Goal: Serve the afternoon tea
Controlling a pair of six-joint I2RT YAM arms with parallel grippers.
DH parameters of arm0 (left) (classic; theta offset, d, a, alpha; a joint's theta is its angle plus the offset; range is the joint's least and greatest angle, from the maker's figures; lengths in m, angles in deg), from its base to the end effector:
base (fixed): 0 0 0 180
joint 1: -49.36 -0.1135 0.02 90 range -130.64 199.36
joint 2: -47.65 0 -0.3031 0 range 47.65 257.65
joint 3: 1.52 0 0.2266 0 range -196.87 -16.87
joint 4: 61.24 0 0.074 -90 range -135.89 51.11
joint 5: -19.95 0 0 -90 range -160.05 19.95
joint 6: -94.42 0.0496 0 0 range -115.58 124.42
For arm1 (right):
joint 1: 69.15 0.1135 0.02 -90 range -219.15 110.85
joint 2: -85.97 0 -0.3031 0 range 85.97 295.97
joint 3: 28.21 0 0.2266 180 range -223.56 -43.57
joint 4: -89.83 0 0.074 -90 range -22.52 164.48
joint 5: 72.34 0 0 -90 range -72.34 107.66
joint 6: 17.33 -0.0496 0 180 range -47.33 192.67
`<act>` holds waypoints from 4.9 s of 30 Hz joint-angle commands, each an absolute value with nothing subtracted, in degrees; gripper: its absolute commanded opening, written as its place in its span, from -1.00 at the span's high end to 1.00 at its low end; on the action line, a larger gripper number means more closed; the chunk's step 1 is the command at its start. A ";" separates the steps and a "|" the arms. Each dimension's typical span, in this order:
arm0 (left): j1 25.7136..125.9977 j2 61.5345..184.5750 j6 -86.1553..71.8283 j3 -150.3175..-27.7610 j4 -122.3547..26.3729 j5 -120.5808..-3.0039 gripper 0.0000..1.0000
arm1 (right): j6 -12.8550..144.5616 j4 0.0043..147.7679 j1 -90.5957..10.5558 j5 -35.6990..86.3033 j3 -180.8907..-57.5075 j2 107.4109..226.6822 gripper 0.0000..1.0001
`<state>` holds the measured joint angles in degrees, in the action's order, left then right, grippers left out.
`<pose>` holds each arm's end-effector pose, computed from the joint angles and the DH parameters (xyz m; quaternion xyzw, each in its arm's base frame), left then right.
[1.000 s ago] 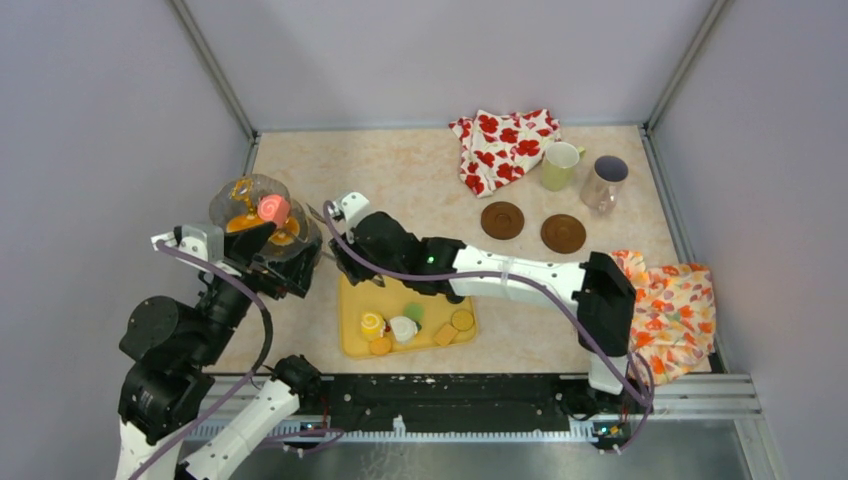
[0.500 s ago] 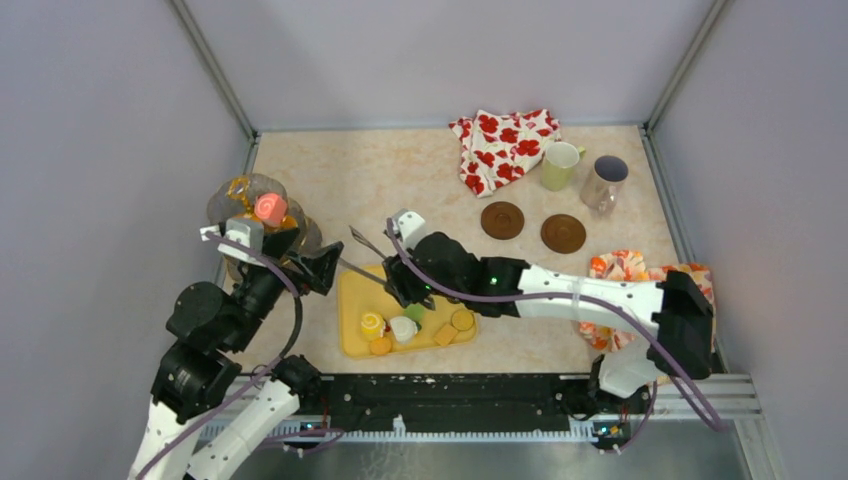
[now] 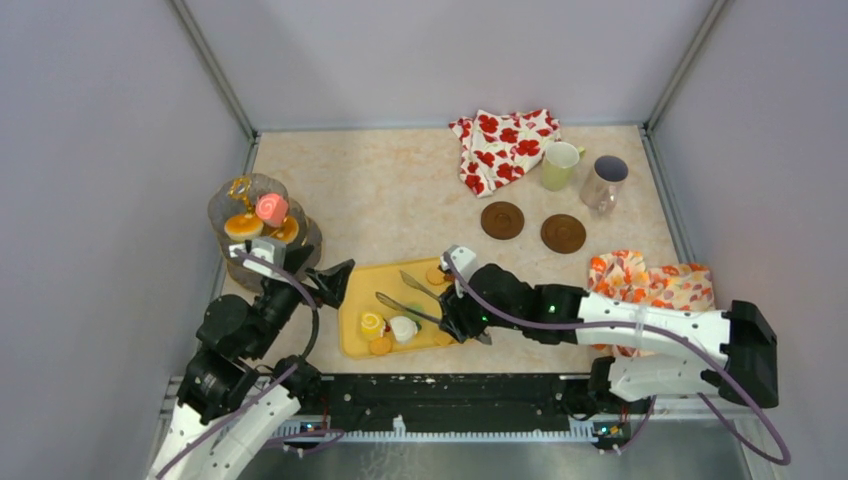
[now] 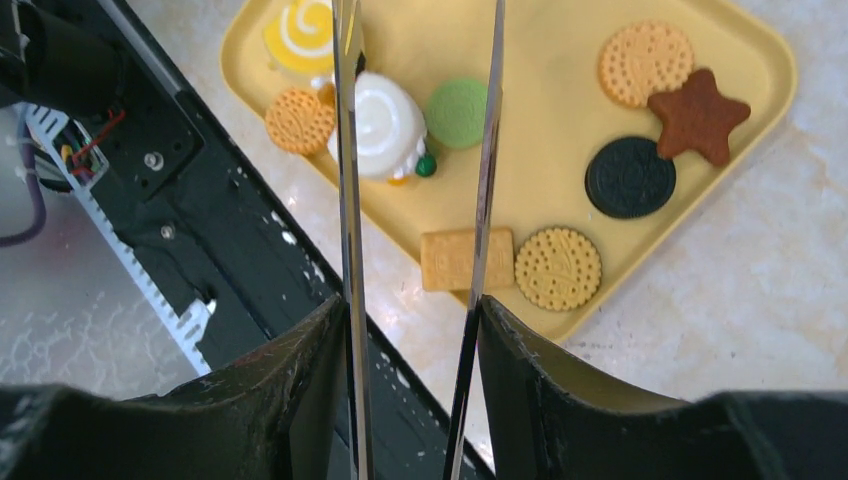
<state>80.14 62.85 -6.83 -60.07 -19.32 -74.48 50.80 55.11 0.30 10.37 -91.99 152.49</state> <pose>0.0154 -0.0047 0.3516 0.0911 0.6923 -0.2313 0.6774 0.0843 0.2069 0.3057 -0.3352 0.8302 0.2761 0.3495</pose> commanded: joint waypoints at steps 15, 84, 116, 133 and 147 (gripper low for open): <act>80.00 59.60 -5.01 -55.24 -24.71 -75.86 -0.98 | 46.17 53.25 -0.01 17.42 -85.75 144.12 -0.01; 80.02 61.01 -4.20 -55.74 -24.10 -74.96 -0.98 | 46.24 47.07 8.42 9.06 -89.70 147.67 -0.02; 80.03 61.87 -5.34 -56.65 -23.64 -75.25 -0.98 | 44.36 48.18 9.72 0.79 -91.79 143.39 0.21; 80.02 70.72 -10.25 -78.52 -19.38 -73.87 -0.98 | 49.82 69.45 8.66 -6.06 -101.17 153.98 0.22; 80.01 71.69 -12.13 -84.65 -16.19 -72.55 -0.98 | 51.84 74.04 9.40 3.39 -119.71 175.43 0.21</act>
<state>80.14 71.07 -11.22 -83.37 -16.72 -73.26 51.06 69.82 8.74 0.54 -113.50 172.01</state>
